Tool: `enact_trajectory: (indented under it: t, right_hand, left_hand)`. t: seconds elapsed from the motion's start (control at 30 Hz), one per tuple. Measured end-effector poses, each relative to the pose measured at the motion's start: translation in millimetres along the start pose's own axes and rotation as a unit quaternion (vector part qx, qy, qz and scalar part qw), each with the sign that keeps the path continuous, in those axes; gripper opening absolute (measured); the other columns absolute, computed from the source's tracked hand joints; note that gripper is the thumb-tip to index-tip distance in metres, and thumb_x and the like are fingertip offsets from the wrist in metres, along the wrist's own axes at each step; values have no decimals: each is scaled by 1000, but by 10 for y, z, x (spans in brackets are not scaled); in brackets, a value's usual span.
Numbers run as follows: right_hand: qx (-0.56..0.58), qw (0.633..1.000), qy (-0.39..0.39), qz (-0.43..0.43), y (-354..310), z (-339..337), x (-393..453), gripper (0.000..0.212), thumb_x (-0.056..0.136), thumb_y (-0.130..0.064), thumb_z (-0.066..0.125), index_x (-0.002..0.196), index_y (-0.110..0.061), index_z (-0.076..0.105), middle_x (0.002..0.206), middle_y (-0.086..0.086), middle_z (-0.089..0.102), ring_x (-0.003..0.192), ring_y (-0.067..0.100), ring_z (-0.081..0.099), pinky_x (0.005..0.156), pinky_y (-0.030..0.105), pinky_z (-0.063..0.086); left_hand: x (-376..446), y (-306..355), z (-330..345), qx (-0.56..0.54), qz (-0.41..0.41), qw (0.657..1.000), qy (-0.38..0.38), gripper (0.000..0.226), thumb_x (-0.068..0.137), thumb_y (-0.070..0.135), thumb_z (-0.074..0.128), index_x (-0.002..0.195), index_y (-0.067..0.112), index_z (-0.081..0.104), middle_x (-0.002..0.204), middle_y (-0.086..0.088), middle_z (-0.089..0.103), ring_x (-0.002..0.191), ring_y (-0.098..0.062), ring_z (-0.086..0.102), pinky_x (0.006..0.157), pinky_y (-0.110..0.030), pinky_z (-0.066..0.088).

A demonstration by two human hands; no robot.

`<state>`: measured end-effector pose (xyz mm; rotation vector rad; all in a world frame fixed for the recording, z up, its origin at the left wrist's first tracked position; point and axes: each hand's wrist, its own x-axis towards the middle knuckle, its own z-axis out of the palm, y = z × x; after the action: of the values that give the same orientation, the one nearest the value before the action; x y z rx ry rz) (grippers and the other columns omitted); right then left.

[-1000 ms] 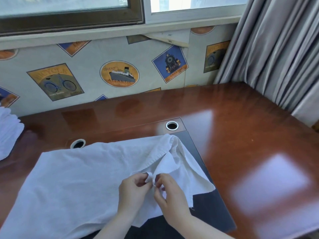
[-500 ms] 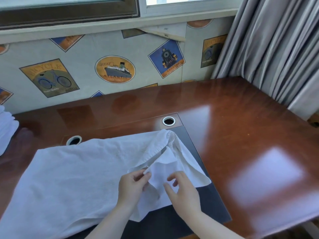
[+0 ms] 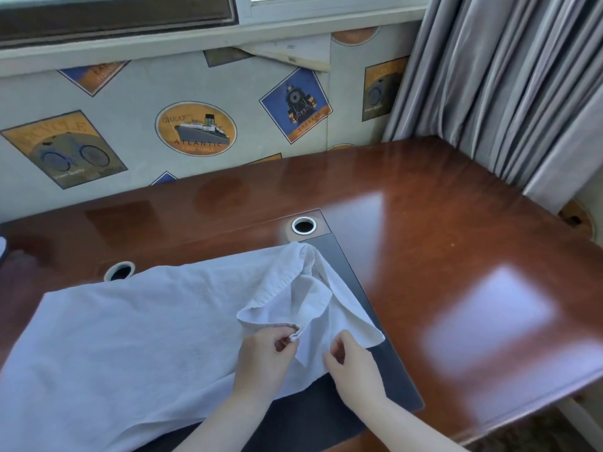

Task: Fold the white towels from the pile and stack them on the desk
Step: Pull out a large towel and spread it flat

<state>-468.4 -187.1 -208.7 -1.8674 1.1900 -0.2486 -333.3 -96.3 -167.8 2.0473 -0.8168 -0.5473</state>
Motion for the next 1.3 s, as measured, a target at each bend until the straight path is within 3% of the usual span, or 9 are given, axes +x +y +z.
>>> enact_trajectory:
  t: [0.1, 0.23, 0.4, 0.53, 0.7, 0.77, 0.87, 1.07, 1.3]
  right_hand:
    - [132, 990, -9, -45, -252, -11, 0, 19, 84, -26, 71, 73, -22, 56, 72, -5, 64, 64, 6, 56, 65, 25, 49]
    - [242, 969, -9, -44, -400, -16, 14, 11, 81, -15, 76, 75, -20, 68, 76, -4, 71, 75, 12, 67, 76, 40, 58]
    - [307, 952, 15, -11, -403, -37, -1, 11, 75, -15, 81, 74, -15, 70, 75, 2, 73, 75, 17, 70, 76, 33, 57]
    - [285, 958, -22, -23, -330, -78, 24, 8, 79, -20, 78, 78, -18, 71, 80, -3, 74, 81, 12, 70, 82, 32, 55]
    - [-14, 975, 223, 5, 36, -372, 261, 30, 80, -25, 74, 107, -28, 63, 112, -11, 60, 108, 15, 51, 85, 33, 43]
    - [-76, 980, 175, 52, 179, -446, 354, 40, 85, -27, 69, 122, -25, 54, 117, -8, 54, 111, 19, 46, 87, 37, 43]
    - [-14, 990, 118, 72, 223, -448, 369, 23, 92, -19, 55, 112, -28, 50, 100, -10, 57, 94, 17, 53, 75, 35, 46]
    - [103, 990, 40, -93, -186, -182, 76, 22, 92, -22, 62, 89, -38, 47, 81, -18, 60, 67, 2, 54, 61, 14, 43]
    - [214, 970, -10, -112, -543, -186, 108, 11, 86, -14, 72, 84, -21, 63, 78, 0, 69, 71, 16, 66, 72, 36, 57]
  left_hand:
    - [7, 39, 19, 12, 11, 1000, -12, 15, 82, 9, 71, 87, 21, 79, 77, 15, 70, 74, 2, 61, 70, -9, 44]
    - [-12, 54, 5, 35, 64, 997, -17, 22, 81, 12, 65, 64, 25, 68, 57, 16, 56, 56, -1, 52, 54, -10, 36]
    - [3, 36, 12, 71, 99, 992, -37, 10, 80, 19, 66, 73, 25, 69, 72, 12, 65, 65, -8, 61, 62, -23, 52]
    - [44, -17, 9, 66, 81, 993, -46, 8, 86, 24, 72, 89, 27, 78, 92, 25, 68, 79, 5, 63, 70, -5, 44]
    - [86, -32, 8, 23, 17, 999, -13, 14, 89, 21, 69, 99, 22, 78, 93, 38, 65, 82, 12, 62, 71, 0, 41]
    - [85, -37, 16, 3, 3, 1000, -4, 13, 89, 21, 68, 97, 23, 78, 91, 42, 64, 78, 11, 63, 68, -1, 42]
    - [103, -57, 25, -40, -33, 999, 14, 11, 87, 19, 70, 85, 24, 79, 91, 40, 66, 82, 14, 63, 69, 1, 41]
    - [164, -13, 30, -54, -29, 997, 45, 21, 85, 23, 71, 64, 24, 74, 79, 38, 66, 78, 9, 65, 64, -6, 42]
    - [152, 12, 64, -28, 54, 998, -1, 15, 92, 18, 66, 94, 29, 76, 94, 20, 71, 85, 4, 64, 74, -12, 48]
